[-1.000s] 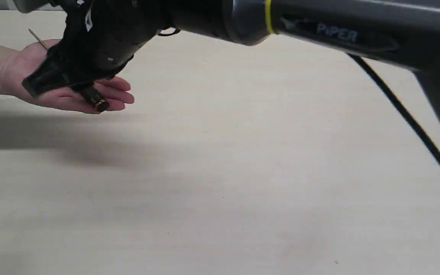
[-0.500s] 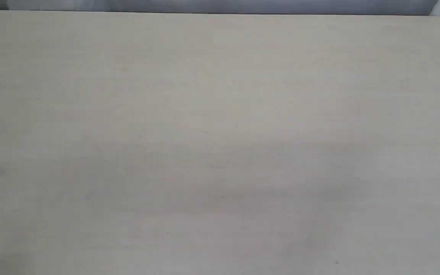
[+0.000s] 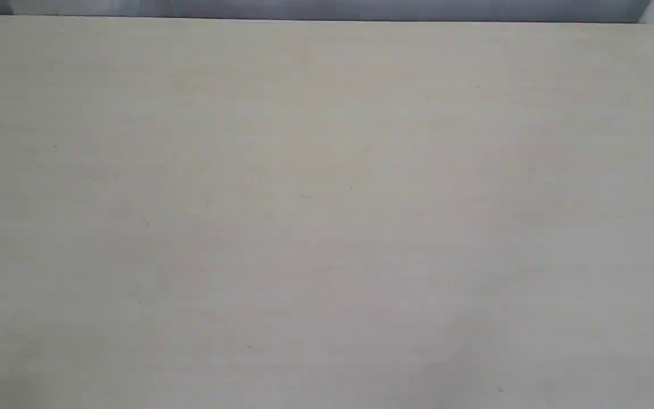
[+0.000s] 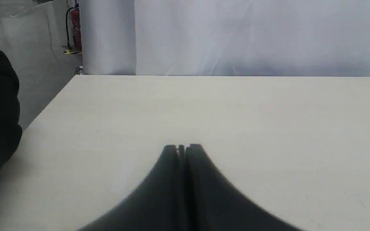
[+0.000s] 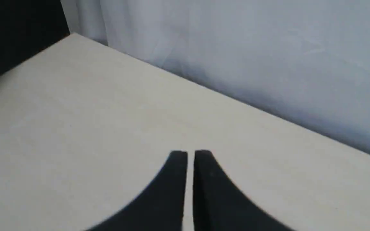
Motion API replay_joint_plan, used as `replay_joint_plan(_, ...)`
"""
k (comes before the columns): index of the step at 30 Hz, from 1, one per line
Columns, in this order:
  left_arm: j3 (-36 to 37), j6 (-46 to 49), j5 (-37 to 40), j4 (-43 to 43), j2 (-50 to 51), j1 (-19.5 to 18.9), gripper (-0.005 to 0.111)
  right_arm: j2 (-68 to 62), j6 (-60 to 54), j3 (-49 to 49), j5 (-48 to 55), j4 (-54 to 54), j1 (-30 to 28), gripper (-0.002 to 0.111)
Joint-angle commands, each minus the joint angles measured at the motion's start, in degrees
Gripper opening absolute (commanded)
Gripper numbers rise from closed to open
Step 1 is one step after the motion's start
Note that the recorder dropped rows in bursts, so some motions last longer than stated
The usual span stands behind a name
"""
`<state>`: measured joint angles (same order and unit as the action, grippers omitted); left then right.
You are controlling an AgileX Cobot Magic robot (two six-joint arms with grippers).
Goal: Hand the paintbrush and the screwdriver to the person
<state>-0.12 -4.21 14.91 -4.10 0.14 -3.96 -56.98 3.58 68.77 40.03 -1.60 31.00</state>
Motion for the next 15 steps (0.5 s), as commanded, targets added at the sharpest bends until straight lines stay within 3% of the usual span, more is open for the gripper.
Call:
replay_joint_plan(1,0.12,-0.12,-0.69,0.12,-0.14,0.32,0.000,5.22,-0.57,-0.25,0.43,-0.05,-0.36,0.004)
replay_joint_plan(8,0.12,-0.12,-0.69,0.12,-0.14,0.32,0.000,14.94,-3.58,-2.78,-1.33,-5.98,-0.95,0.004)
replay_joint_plan(15,0.12,-0.12,-0.69,0.12,-0.14,0.32,0.000,27.91,-3.58,-20.94,-17.94,-6.57,-16.92,0.004)
